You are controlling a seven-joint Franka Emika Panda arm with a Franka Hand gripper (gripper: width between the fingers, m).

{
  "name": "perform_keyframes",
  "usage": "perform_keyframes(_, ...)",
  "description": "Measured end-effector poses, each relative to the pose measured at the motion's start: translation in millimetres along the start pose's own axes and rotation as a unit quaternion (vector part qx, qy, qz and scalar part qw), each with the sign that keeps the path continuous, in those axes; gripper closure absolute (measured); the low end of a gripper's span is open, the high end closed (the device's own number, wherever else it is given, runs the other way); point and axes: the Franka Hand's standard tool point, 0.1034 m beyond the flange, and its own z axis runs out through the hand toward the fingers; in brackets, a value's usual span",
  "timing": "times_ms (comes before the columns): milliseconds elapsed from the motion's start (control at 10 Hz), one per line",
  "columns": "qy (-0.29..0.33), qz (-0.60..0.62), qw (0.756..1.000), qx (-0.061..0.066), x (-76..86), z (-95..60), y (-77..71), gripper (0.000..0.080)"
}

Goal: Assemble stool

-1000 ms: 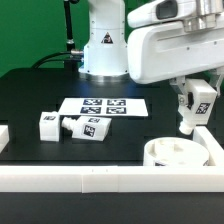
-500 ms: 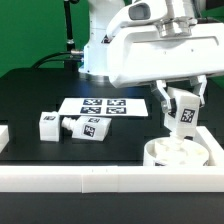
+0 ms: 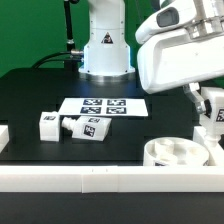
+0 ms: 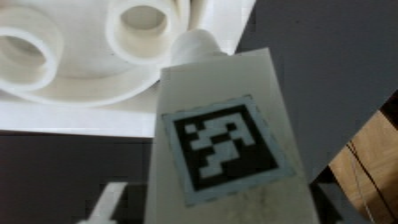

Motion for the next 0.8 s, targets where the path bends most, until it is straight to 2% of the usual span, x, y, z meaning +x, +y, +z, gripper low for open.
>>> perform_keyframes(200, -0.001, 0.000, 1.000, 0.000, -0.6, 0.1, 1.2, 0.0475)
perform_keyframes(800, -0.005, 0.013, 1.000, -0.005, -2.4, 0.7, 21.1, 0.0475)
